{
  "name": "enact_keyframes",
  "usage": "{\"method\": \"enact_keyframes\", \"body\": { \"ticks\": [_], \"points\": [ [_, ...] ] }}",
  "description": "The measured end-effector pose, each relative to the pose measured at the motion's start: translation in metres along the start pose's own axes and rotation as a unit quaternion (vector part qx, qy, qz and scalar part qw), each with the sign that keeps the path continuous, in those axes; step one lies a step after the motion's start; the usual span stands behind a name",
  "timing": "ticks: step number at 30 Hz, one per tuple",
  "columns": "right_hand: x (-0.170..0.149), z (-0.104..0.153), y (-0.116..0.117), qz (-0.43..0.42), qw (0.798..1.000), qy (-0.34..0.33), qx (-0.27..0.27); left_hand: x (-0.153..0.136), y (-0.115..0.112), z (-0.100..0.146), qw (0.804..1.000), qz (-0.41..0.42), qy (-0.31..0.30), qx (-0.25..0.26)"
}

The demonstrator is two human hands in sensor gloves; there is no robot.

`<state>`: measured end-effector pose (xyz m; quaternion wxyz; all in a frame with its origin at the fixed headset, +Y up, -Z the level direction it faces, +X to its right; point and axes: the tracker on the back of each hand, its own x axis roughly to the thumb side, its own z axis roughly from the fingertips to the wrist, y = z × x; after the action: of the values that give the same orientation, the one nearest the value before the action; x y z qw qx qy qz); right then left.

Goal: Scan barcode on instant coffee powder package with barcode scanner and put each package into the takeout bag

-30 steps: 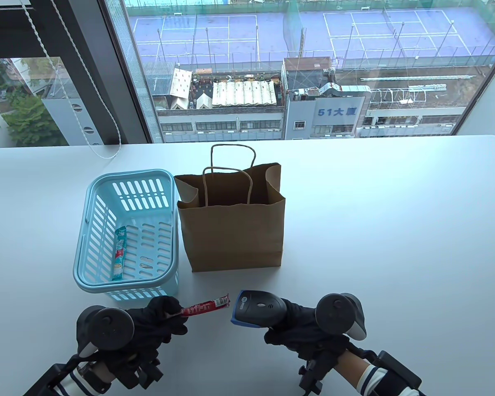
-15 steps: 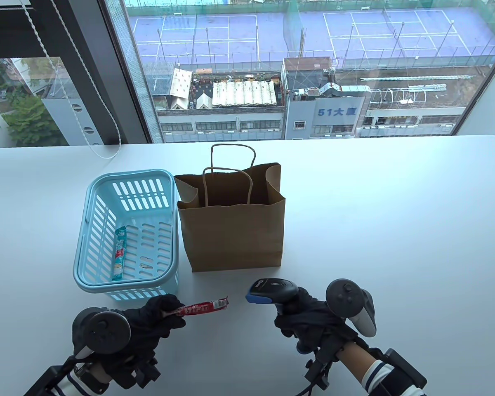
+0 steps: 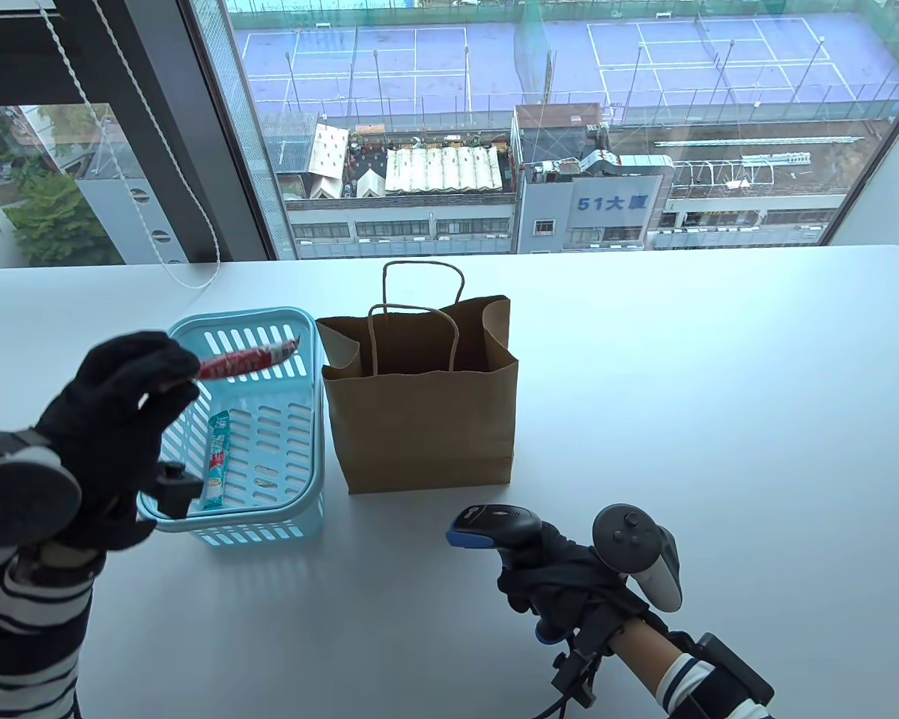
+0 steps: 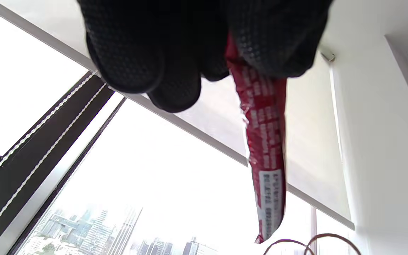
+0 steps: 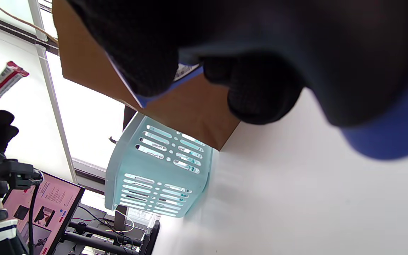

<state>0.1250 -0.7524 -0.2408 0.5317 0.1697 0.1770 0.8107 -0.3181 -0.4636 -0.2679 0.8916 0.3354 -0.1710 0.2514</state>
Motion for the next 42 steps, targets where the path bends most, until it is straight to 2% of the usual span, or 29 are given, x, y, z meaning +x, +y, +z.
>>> {"method": "enact_keyframes", "body": {
  "ticks": [2,4,7,10,12,16,19,24,29,32,35,37,38,40,42],
  "points": [
    [0.000,0.000,0.000,0.001,1.000,-0.001,0.002,-0.005,-0.023,-0.030,0.996,0.046,0.029,-0.078],
    [0.000,0.000,0.000,0.001,1.000,-0.003,0.004,-0.004,-0.049,-0.048,0.985,0.084,0.056,-0.142],
    [0.001,0.000,0.000,0.003,1.000,-0.003,0.007,0.004,-0.090,-0.063,0.974,0.047,0.061,-0.211],
    [0.001,0.000,0.000,0.004,1.000,-0.003,0.009,0.014,-0.125,-0.069,0.970,0.015,0.057,-0.234],
    [0.001,0.000,0.000,0.003,1.000,-0.003,0.011,0.019,-0.144,-0.070,0.962,0.028,0.060,-0.264],
    [0.001,0.000,0.000,0.004,1.000,-0.002,0.013,0.018,-0.175,-0.064,0.927,0.055,0.061,-0.366],
    [0.001,0.000,0.000,0.003,1.000,-0.002,0.014,0.012,-0.182,-0.057,0.936,0.076,0.055,-0.339],
    [0.000,-0.001,0.001,0.005,1.000,0.001,0.016,0.008,-0.182,-0.054,0.935,0.100,0.056,-0.334],
    [0.000,-0.001,0.000,0.003,1.000,0.002,0.014,0.003,-0.166,-0.053,0.949,0.108,0.046,-0.293],
    [0.000,-0.001,0.000,0.003,1.000,0.004,0.014,-0.007,-0.147,-0.053,0.966,0.115,0.050,-0.226],
    [0.000,-0.001,0.000,0.001,1.000,0.006,0.012,-0.023,-0.131,-0.052,0.977,0.076,0.073,-0.187],
    [0.000,-0.001,0.000,0.001,1.000,0.007,0.011,-0.034,-0.126,-0.048,0.982,-0.002,0.091,-0.166],
    [0.000,-0.001,0.000,0.001,1.000,0.007,0.012,-0.041,-0.126,-0.047,0.980,-0.064,0.103,-0.161],
    [0.000,-0.001,0.000,0.003,1.000,0.007,0.013,-0.055,-0.133,-0.044,0.958,-0.170,0.137,-0.188],
    [0.000,-0.001,0.000,0.003,1.000,0.008,0.013,-0.071,-0.148,-0.041,0.920,-0.237,0.169,-0.263]
  ]
}}
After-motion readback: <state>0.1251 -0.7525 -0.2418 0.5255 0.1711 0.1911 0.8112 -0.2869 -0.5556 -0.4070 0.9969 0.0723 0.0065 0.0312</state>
